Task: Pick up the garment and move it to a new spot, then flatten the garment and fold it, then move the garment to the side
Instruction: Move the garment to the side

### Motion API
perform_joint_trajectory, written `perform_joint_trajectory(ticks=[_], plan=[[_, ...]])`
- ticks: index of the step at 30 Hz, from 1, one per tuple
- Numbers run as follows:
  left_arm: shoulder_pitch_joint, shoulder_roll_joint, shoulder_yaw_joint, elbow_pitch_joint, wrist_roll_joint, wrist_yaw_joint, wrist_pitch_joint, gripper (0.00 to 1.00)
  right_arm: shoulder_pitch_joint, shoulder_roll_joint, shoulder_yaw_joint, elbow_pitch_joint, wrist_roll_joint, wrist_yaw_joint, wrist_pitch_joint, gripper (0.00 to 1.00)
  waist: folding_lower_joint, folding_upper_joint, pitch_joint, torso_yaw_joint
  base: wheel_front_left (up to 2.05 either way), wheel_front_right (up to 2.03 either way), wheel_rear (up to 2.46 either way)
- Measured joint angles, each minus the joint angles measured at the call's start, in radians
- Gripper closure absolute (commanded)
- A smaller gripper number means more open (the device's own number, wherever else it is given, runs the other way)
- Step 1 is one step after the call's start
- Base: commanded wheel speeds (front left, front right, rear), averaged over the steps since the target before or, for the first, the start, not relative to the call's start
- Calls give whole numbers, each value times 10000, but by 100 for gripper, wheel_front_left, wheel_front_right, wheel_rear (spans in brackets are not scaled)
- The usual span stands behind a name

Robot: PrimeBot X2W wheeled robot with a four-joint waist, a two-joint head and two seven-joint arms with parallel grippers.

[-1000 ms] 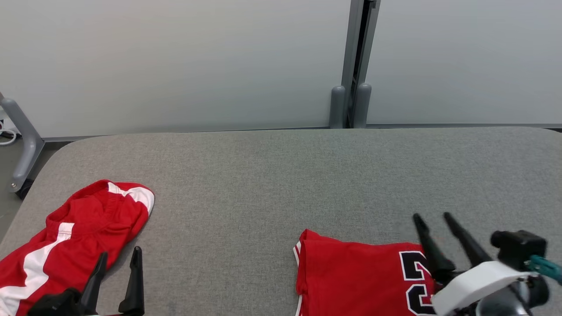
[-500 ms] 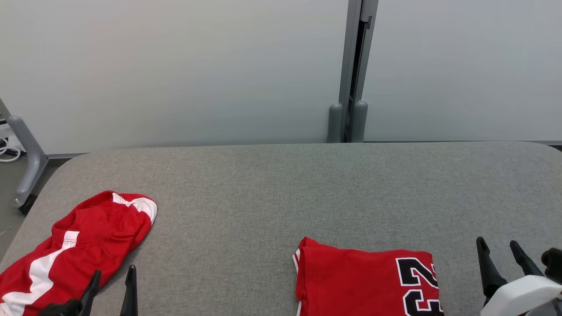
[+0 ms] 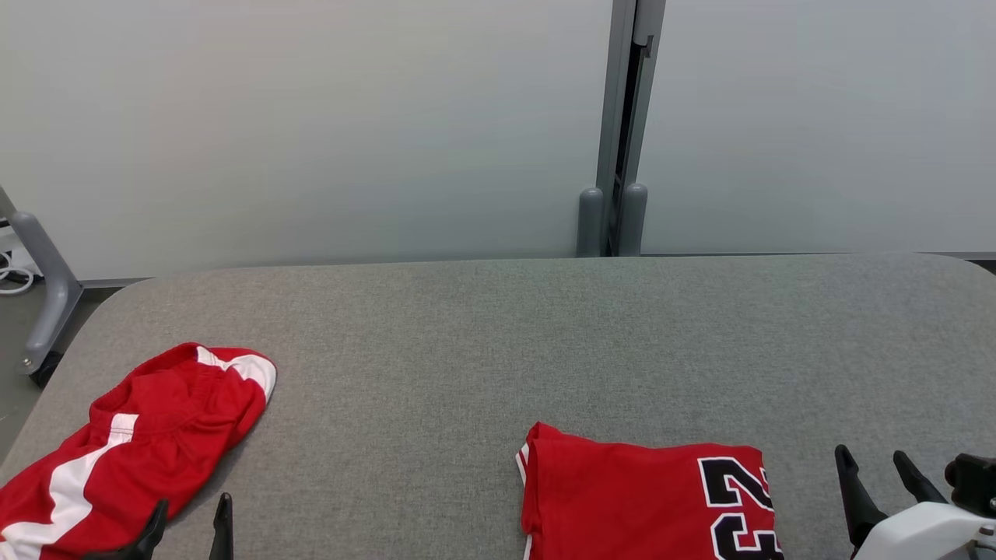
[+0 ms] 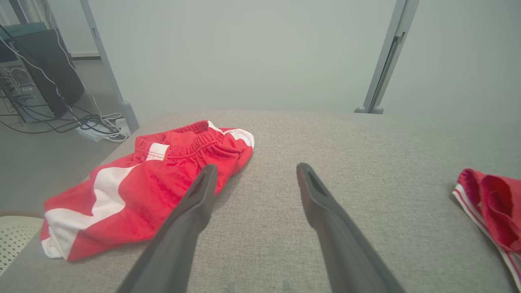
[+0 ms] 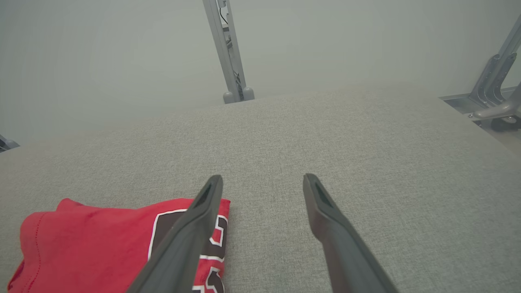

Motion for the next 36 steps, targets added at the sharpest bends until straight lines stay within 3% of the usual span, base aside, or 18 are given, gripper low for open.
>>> perform_joint_trajectory(ticks=[14, 17, 22, 27, 36], plan=[[80, 23, 61, -222, -59, 12, -150, 0, 3, -4, 178, -65, 305, 0, 523, 0, 0, 0, 178, 49, 0, 0, 0], [80, 33, 59, -261, -59, 29, -150, 0, 21, -4, 230, -138, 610, 0, 1475, 0, 1, 0, 194, 68, 0, 0, 0], [80, 88, 56, -389, -59, 86, -150, 0, 342, -13, 290, -767, 1062, -6, 4019, 0, 0, 0, 209, 149, 0, 0, 0], [68, 63, -52, -489, -59, 82, -130, 0, 298, -6, 240, -1323, 1114, -6, 5536, 0, 0, 0, 310, 338, 0, 0, 0], [-121, 104, -222, -558, -23, -2, -48, 0, -254, -4, -44, -487, 786, -6, 6357, 0, 0, 0, 713, 1007, 0, 0, 0]])
